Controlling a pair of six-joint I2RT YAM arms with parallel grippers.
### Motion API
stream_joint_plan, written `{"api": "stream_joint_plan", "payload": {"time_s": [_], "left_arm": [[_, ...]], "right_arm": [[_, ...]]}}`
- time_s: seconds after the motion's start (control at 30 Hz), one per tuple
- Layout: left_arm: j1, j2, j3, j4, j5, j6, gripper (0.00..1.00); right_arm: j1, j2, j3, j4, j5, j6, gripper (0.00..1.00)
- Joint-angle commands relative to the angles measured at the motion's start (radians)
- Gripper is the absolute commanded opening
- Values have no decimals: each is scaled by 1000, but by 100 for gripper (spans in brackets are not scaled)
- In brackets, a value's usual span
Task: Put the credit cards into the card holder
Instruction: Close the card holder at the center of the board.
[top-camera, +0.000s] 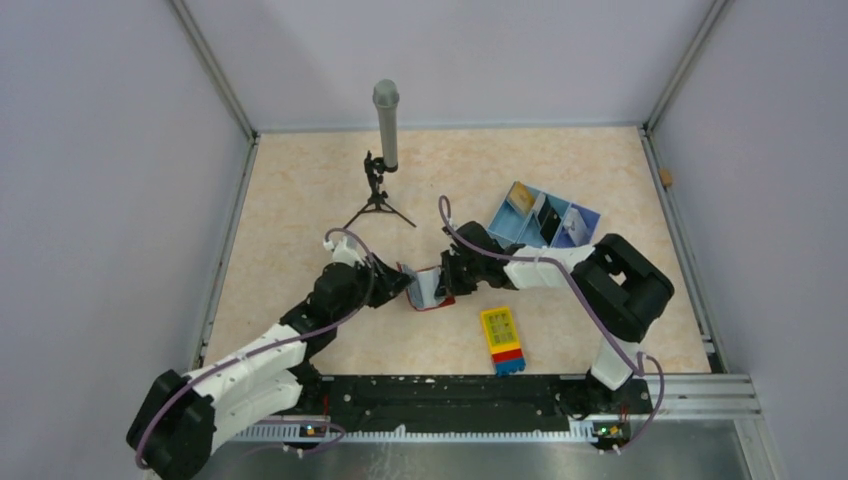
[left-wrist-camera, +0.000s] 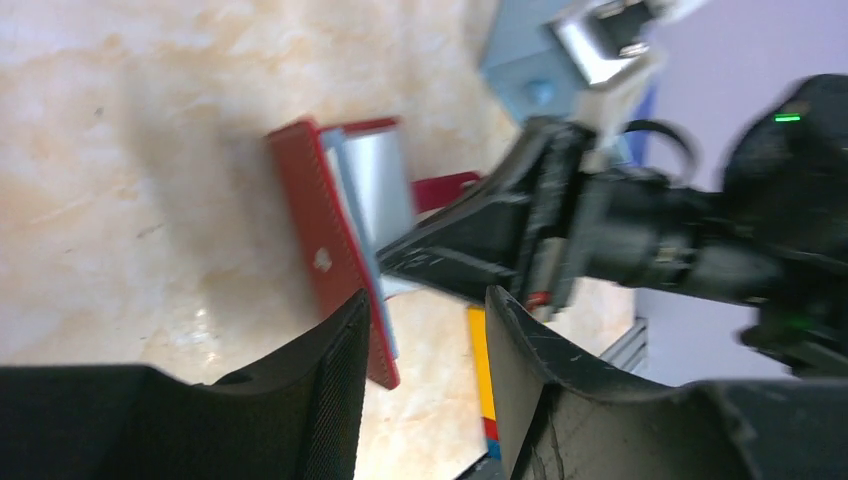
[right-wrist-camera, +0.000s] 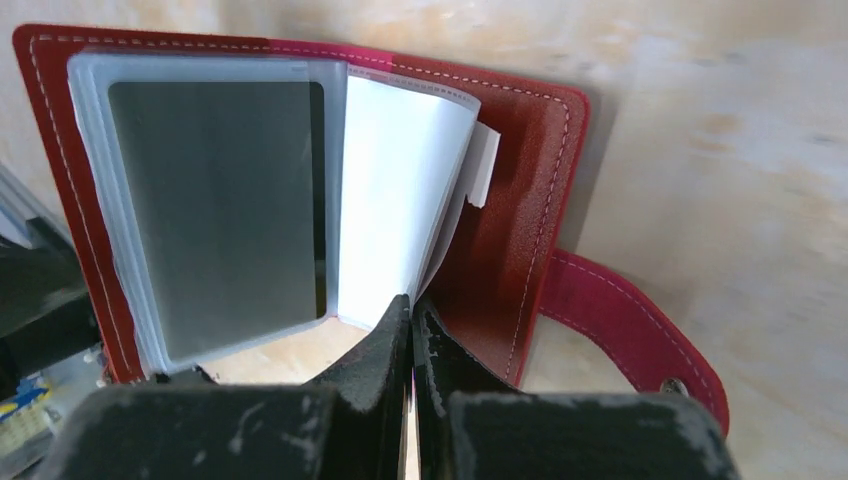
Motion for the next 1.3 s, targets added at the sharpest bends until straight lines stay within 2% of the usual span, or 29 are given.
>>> {"api": "stream_joint_plan", "payload": {"time_s": [0.0,0.2,0.3,0.37,0.4,0.5,0.57,0.73,1.0,1.17,1.27], "left_arm": [[-4,-174,-23,-77,-47,25,47],[-4,-193,-61,-68,-97,59,47],[-3,-161,-37,-74,-102,84,47],[-2,-143,-2,-134,-150,89,48],[5,-135,20,-170,-167,96,52],[37,-102,88,-280,-163,107,64],[59,-91,95,-322,-153,97,69],[153,-77,49,-314,-70,64,74],[167,-53,40,-286,12,61,74],[170,-24,47,-272,30,62,73],[173,-7,53,-271,39,70,72]], "right_arm": [[56,57,52,8,-51,21,0],[64,60,61,40,-35,40,0],[63,41,61,22,-1,39,0],[63,21,59,4,36,41,0],[63,15,63,-22,52,36,4],[63,-25,68,-62,77,9,30],[61,-68,69,-97,104,-10,41],[-4,-166,51,-154,118,-65,53],[-144,-157,69,-203,109,-166,54],[-165,-94,91,-195,105,-190,53],[-165,-55,104,-173,71,-200,46]]}}
